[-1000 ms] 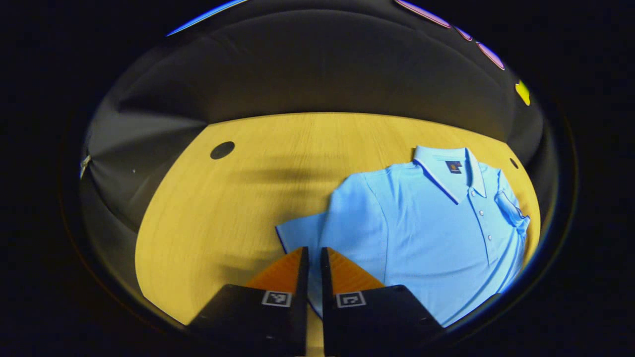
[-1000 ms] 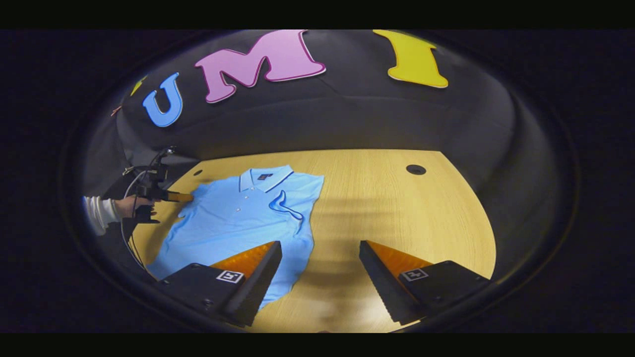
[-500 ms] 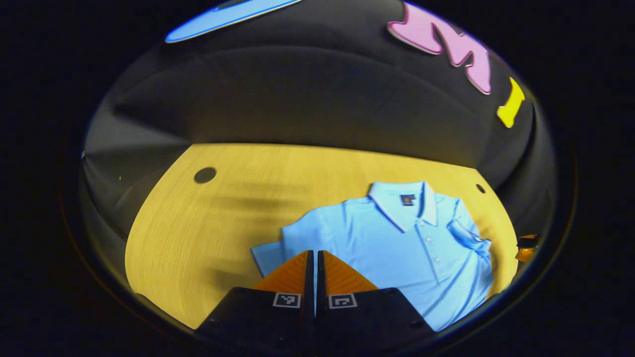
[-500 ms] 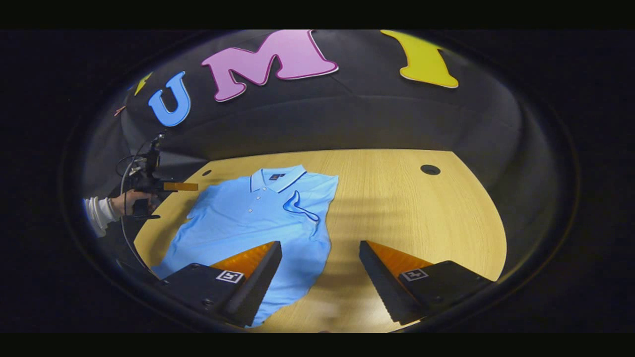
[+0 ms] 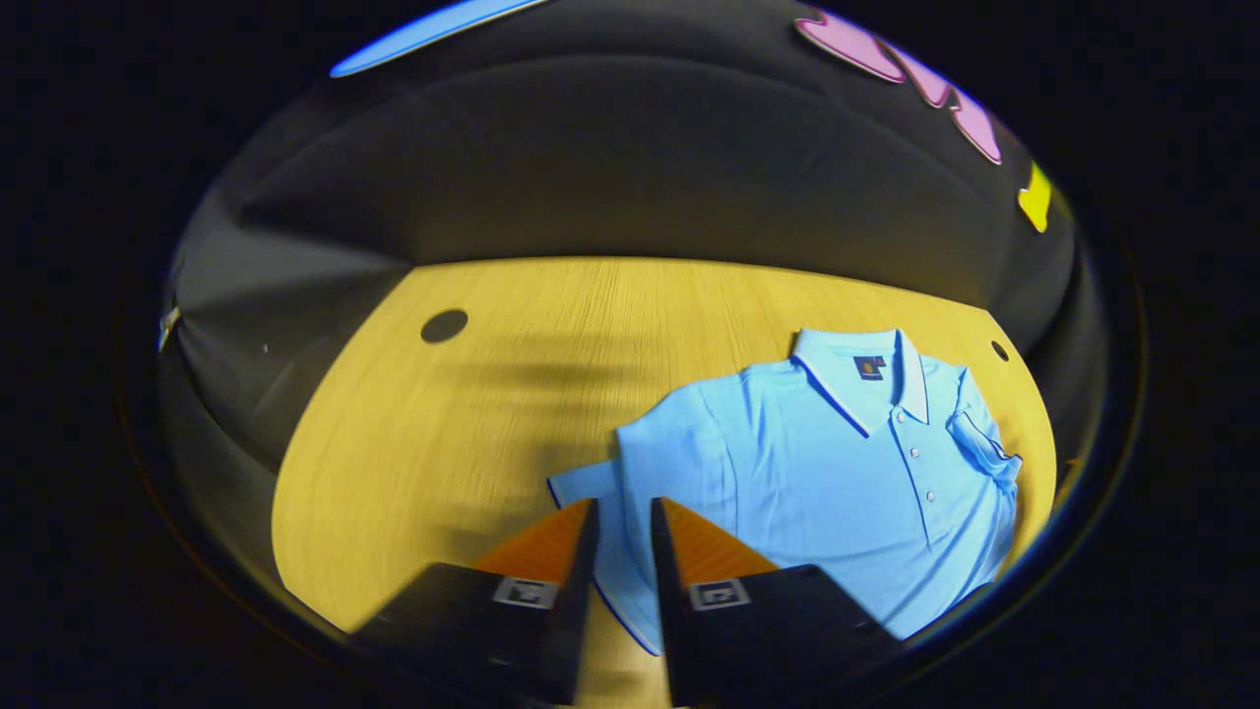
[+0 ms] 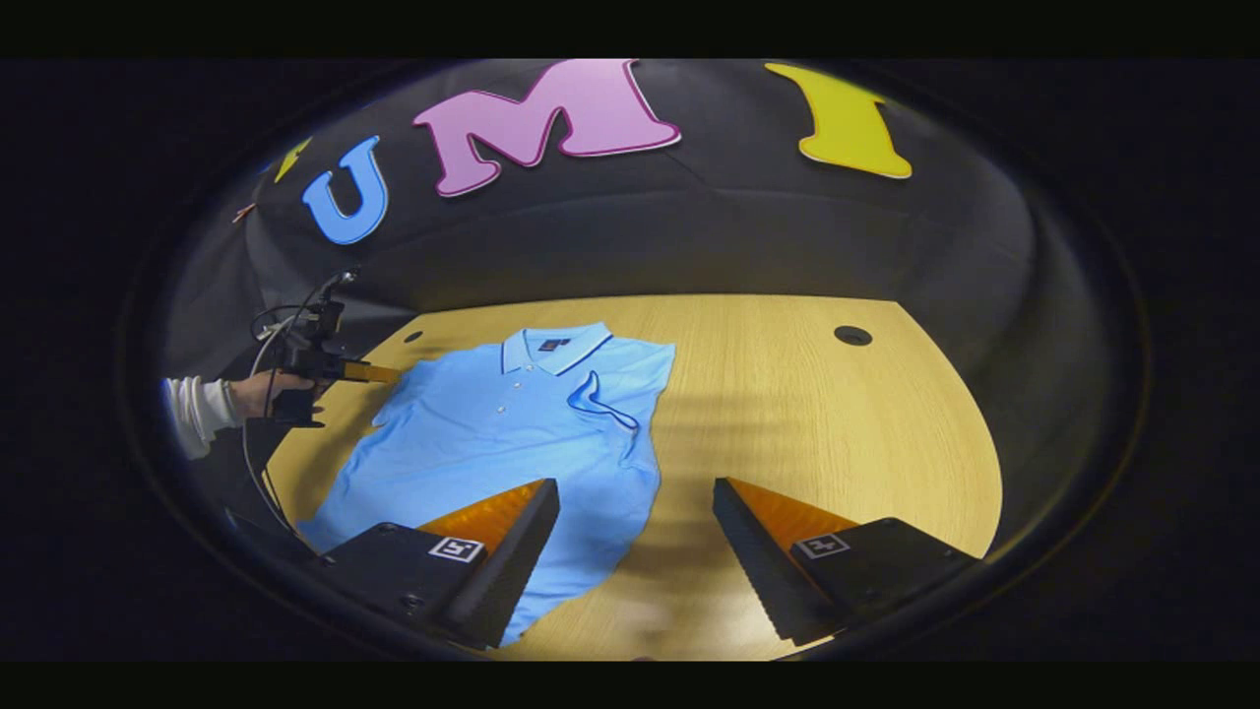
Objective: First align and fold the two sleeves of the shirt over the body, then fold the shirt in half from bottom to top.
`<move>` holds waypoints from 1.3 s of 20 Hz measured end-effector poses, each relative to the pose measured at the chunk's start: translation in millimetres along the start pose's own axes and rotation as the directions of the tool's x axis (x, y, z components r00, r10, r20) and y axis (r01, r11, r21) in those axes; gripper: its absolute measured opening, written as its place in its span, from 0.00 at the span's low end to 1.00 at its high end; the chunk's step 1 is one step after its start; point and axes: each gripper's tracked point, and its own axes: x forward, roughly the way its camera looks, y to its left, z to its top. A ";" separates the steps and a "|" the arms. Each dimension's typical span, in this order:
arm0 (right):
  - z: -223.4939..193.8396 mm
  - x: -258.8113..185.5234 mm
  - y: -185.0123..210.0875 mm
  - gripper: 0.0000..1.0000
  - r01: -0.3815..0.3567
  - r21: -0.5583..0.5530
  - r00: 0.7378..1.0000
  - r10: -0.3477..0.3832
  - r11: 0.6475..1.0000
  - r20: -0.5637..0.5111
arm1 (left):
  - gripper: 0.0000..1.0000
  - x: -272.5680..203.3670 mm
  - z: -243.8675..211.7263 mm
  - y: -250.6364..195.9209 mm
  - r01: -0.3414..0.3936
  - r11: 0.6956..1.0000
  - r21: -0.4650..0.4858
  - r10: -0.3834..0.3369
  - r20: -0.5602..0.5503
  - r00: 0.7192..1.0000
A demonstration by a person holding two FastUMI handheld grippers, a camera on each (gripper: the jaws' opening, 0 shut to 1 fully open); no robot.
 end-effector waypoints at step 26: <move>-8.2 -4.0 11.3 0.98 -0.027 0.027 1.000 0.028 0.999 -0.015 | 0.98 -52.9 -21.5 -150.9 0.364 0.909 0.203 -0.357 -0.075 0.931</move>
